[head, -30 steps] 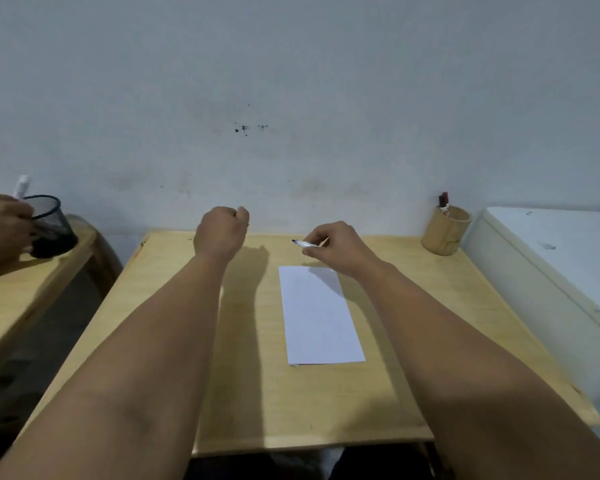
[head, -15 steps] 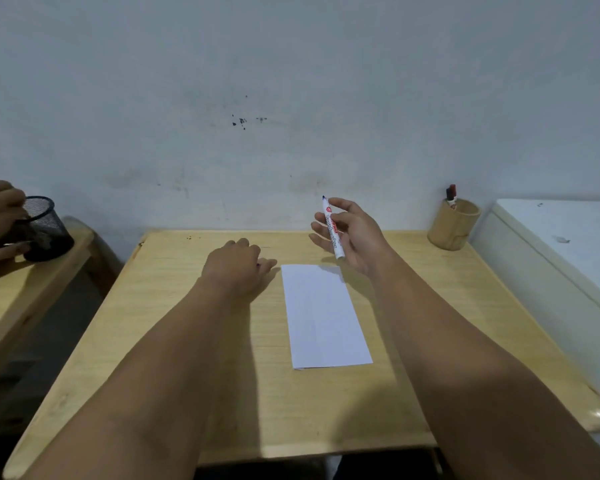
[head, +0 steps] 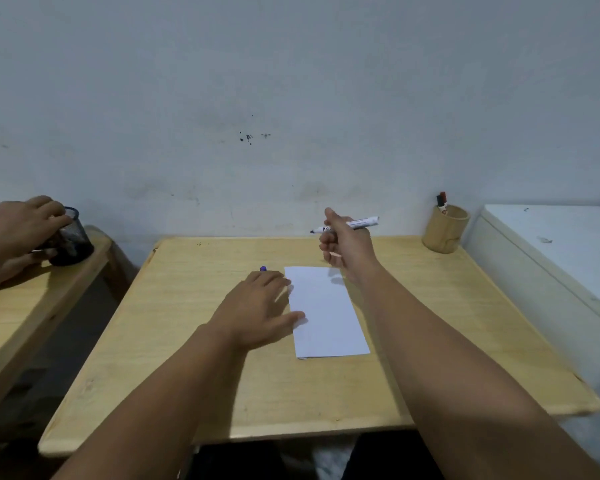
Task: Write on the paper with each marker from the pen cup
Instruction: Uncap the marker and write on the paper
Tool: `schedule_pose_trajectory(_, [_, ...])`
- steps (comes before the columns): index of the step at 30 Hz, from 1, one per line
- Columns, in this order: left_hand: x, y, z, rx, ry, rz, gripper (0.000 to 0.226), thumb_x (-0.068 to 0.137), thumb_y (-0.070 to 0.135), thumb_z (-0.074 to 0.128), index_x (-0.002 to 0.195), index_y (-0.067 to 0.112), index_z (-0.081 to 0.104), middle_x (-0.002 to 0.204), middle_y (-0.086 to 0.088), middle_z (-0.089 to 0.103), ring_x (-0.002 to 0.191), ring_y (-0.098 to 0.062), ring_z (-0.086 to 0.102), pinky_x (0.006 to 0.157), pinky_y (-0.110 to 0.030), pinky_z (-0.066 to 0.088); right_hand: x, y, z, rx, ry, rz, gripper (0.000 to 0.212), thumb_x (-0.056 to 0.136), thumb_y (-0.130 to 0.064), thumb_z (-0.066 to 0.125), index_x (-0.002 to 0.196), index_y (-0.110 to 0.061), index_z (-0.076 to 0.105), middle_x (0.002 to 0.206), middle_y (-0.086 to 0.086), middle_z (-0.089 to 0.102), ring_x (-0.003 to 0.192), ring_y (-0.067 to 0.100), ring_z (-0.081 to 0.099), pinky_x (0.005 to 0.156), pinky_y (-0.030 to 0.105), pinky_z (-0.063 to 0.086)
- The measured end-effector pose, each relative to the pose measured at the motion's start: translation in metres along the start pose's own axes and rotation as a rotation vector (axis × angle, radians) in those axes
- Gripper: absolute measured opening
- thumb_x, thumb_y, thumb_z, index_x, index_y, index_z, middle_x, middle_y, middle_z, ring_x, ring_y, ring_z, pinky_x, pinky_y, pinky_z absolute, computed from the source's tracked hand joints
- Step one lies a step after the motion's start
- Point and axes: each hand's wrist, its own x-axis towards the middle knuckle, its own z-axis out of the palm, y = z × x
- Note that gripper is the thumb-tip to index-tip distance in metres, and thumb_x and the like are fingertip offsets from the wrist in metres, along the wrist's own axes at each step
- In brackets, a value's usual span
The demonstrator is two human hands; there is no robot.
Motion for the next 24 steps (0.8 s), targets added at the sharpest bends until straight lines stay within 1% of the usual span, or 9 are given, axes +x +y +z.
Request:
schedule_pose_trajectory(1, [-0.001,0.001,0.001,-0.004,-0.052,-0.007,0.086,0.082,0.079,0.054,0.148,0.023,0.053,0.156,0.006,0.048,0.146,-0.020,0.040,0.114,-0.039,0.040,-0.002,0.002,0.004,-0.055,0.039,-0.029,0.024,0.104,-0.035,0.068,0.094,-0.013,0.069,0.064,0.006,0.066,0.045,0.012,0.060,0.047,0.020,0.048])
schedule_pose_trajectory(3, [-0.003,0.003,0.002,0.028,-0.142,-0.029,0.098,0.083,0.083,0.052,0.161,0.025,0.036,0.171,0.005,0.027,0.158,-0.019,0.020,0.123,-0.041,0.029,-0.006,0.009,0.013,-0.114,0.038,-0.041,0.022,0.105,-0.025,0.060,0.096,-0.008,0.070,0.066,0.012,0.066,0.045,0.015,0.058,0.048,0.021,0.045])
schedule_pose_trajectory(5, [-0.004,0.004,0.004,0.081,-0.202,-0.035,0.105,0.083,0.087,0.046,0.165,0.027,0.022,0.174,0.006,0.010,0.162,-0.017,0.006,0.126,-0.041,0.022,-0.008,0.018,0.019,-0.184,-0.019,-0.032,0.020,0.101,-0.017,0.058,0.094,-0.005,0.072,0.073,0.013,0.068,0.056,0.022,0.059,0.053,0.023,0.046])
schedule_pose_trajectory(7, [-0.006,0.003,0.008,0.130,-0.240,-0.024,0.109,0.082,0.092,0.040,0.166,0.027,0.015,0.175,0.007,0.002,0.162,-0.015,-0.001,0.128,-0.040,0.014,-0.007,0.029,0.023,-0.225,-0.043,-0.032,0.022,0.095,-0.016,0.061,0.095,0.002,0.074,0.075,0.012,0.068,0.065,0.026,0.058,0.055,0.027,0.048])
schedule_pose_trajectory(9, [-0.007,0.002,0.013,0.149,-0.248,-0.018,0.112,0.081,0.094,0.038,0.167,0.026,0.014,0.175,0.008,0.000,0.162,-0.014,-0.003,0.128,-0.038,0.008,-0.004,0.041,0.026,-0.251,-0.009,-0.046,0.023,0.092,-0.015,0.062,0.092,0.006,0.072,0.069,0.011,0.070,0.059,0.025,0.057,0.053,0.027,0.049])
schedule_pose_trajectory(12, [-0.006,0.001,0.016,0.146,-0.234,-0.021,0.114,0.079,0.095,0.039,0.167,0.025,0.015,0.175,0.008,0.003,0.162,-0.014,-0.002,0.127,-0.035,0.004,0.001,0.058,0.028,-0.258,0.021,-0.049,0.021,0.094,-0.014,0.061,0.084,0.002,0.069,0.065,0.015,0.068,0.050,0.024,0.055,0.048,0.025,0.046])
schedule_pose_trajectory(15, [-0.006,-0.001,0.016,0.146,-0.239,-0.011,0.115,0.078,0.095,0.039,0.167,0.025,0.015,0.175,0.007,0.005,0.162,-0.015,-0.001,0.127,-0.036,0.004,0.007,0.071,0.028,-0.270,0.010,-0.074,0.017,0.092,-0.014,0.066,0.079,-0.004,0.070,0.067,0.012,0.068,0.054,0.023,0.060,0.052,0.029,0.049])
schedule_pose_trajectory(20, [-0.004,-0.003,0.017,0.149,-0.238,0.005,0.117,0.077,0.097,0.038,0.166,0.025,0.016,0.175,0.006,0.005,0.162,-0.016,-0.001,0.128,-0.040,0.006,0.019,0.082,0.037,-0.344,0.070,-0.136,0.038,0.094,-0.039,0.076,0.065,-0.018,0.062,0.063,0.009,0.070,0.051,0.020,0.063,0.055,0.031,0.054])
schedule_pose_trajectory(24, [-0.005,-0.006,0.020,0.124,-0.232,0.005,0.120,0.076,0.097,0.040,0.167,0.023,0.013,0.175,0.006,0.003,0.162,-0.014,-0.003,0.128,-0.036,0.001,0.025,0.097,0.035,-0.344,0.059,-0.156,0.033,0.097,-0.029,0.073,0.068,-0.019,0.061,0.065,0.009,0.073,0.055,0.018,0.069,0.054,0.029,0.053])
